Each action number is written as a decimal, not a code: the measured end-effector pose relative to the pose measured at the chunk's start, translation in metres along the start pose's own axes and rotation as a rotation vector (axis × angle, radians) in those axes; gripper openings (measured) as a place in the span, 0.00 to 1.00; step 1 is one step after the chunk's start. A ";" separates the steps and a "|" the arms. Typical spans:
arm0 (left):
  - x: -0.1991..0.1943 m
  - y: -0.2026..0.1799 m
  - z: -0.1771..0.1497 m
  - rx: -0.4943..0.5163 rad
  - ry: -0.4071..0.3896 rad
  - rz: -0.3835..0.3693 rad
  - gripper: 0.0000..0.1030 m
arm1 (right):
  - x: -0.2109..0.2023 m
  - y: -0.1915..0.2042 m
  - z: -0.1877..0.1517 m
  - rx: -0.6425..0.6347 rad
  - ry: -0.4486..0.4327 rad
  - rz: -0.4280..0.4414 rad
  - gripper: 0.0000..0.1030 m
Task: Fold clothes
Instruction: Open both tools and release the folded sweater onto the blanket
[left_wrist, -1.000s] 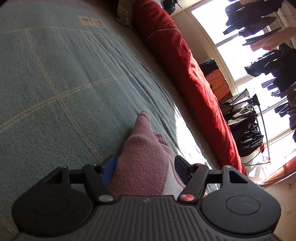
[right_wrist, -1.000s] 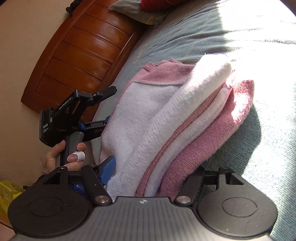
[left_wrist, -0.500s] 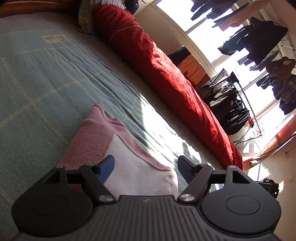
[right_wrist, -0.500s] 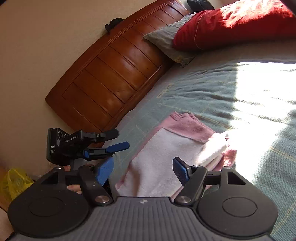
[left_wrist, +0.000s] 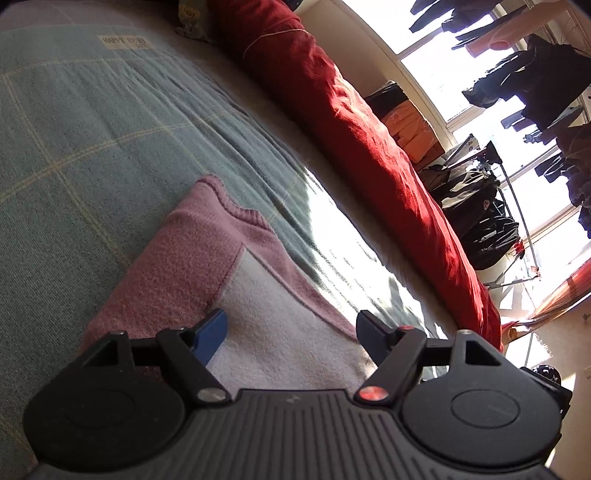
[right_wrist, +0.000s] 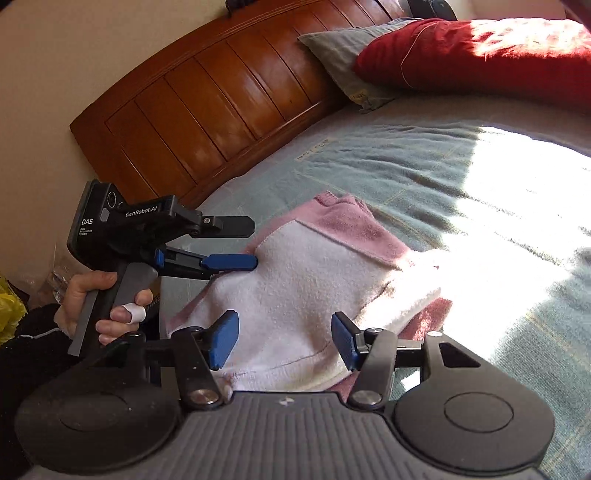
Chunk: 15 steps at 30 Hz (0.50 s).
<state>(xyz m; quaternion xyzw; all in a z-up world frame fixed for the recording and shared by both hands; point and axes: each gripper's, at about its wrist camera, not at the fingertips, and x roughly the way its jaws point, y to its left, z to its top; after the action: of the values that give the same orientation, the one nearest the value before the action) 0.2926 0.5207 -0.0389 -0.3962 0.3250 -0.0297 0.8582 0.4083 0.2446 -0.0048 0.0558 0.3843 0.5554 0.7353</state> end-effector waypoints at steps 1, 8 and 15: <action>-0.004 -0.004 0.000 0.013 -0.007 -0.017 0.75 | -0.001 0.000 0.005 -0.011 -0.017 -0.013 0.59; 0.019 0.017 0.003 -0.061 -0.008 0.061 0.79 | 0.025 -0.023 -0.002 -0.022 0.042 -0.160 0.60; -0.018 -0.011 -0.007 0.019 0.014 0.068 0.79 | 0.000 0.043 -0.003 -0.220 -0.010 -0.079 0.60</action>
<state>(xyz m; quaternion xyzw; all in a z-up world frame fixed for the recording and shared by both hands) 0.2767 0.5144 -0.0253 -0.3763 0.3439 -0.0062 0.8603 0.3736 0.2594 0.0152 -0.0375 0.3191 0.5646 0.7602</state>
